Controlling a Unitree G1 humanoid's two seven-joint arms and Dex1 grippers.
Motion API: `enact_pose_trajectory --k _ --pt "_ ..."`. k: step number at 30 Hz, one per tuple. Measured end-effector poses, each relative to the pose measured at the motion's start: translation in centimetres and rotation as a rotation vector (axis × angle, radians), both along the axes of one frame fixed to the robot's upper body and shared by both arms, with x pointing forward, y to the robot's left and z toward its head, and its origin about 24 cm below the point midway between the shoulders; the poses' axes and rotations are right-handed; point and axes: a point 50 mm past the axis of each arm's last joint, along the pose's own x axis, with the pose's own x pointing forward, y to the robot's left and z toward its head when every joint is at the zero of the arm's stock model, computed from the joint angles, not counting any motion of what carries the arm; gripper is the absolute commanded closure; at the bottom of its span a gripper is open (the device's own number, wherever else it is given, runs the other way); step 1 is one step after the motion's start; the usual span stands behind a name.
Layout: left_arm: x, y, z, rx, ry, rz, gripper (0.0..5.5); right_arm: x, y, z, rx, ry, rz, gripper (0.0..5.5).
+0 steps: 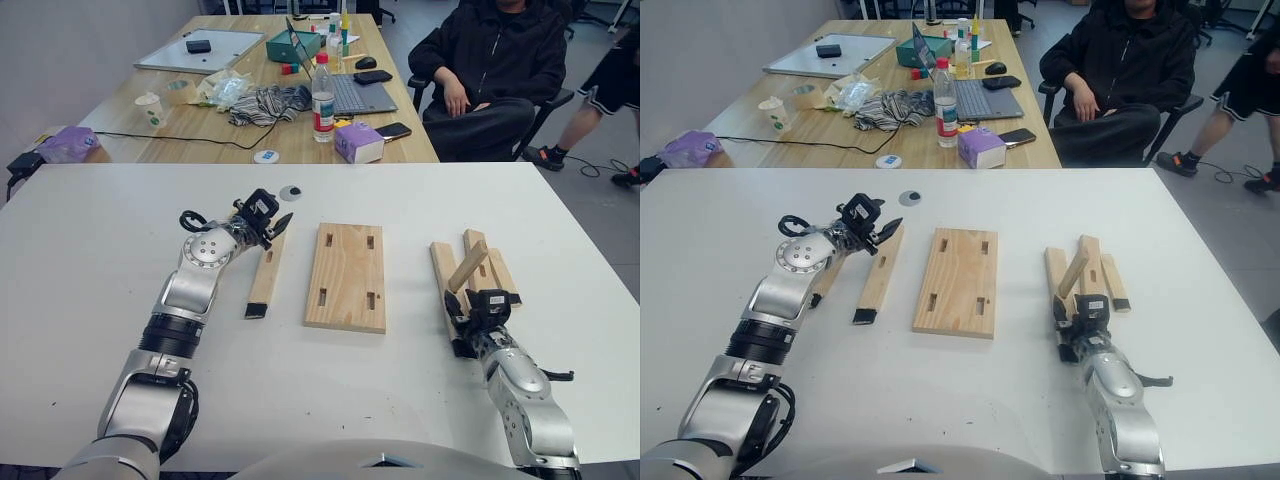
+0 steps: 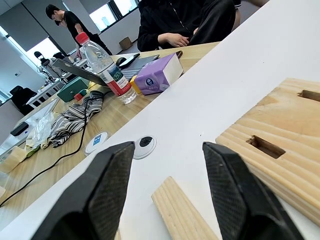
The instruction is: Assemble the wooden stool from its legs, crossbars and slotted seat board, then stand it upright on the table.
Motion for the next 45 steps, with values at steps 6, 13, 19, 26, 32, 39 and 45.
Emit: enact_pose_trajectory --k 6,13,19,26,32,39,45 --pt "0.0 -0.2 -0.1 -0.010 -0.001 0.001 3.01 0.3 -0.4 1.4 -0.074 -0.035 0.032 3.15" --pt "-0.1 -0.5 -0.3 -0.028 -0.004 0.012 3.01 1.6 0.9 7.0 -0.081 -0.164 0.056 3.15" --pt "-0.5 -0.6 -1.0 -0.041 0.005 0.032 3.01 2.8 1.6 11.3 -0.144 -0.336 0.085 3.15" --pt "-0.6 -1.0 -1.2 -0.057 0.001 0.024 3.01 7.5 1.7 20.0 -0.086 -0.632 0.029 4.57" --pt "-0.4 -1.1 -1.1 -0.055 -0.002 0.019 3.01 9.7 1.8 16.5 0.081 -0.423 0.081 5.45" --pt "-0.3 -1.1 -0.8 -0.054 -0.010 0.015 3.01 9.3 1.0 11.9 0.060 -0.302 0.080 5.45" --pt "-0.2 -1.1 -0.6 -0.052 -0.014 0.012 3.01 8.3 1.3 11.0 0.017 -0.336 0.122 5.45"
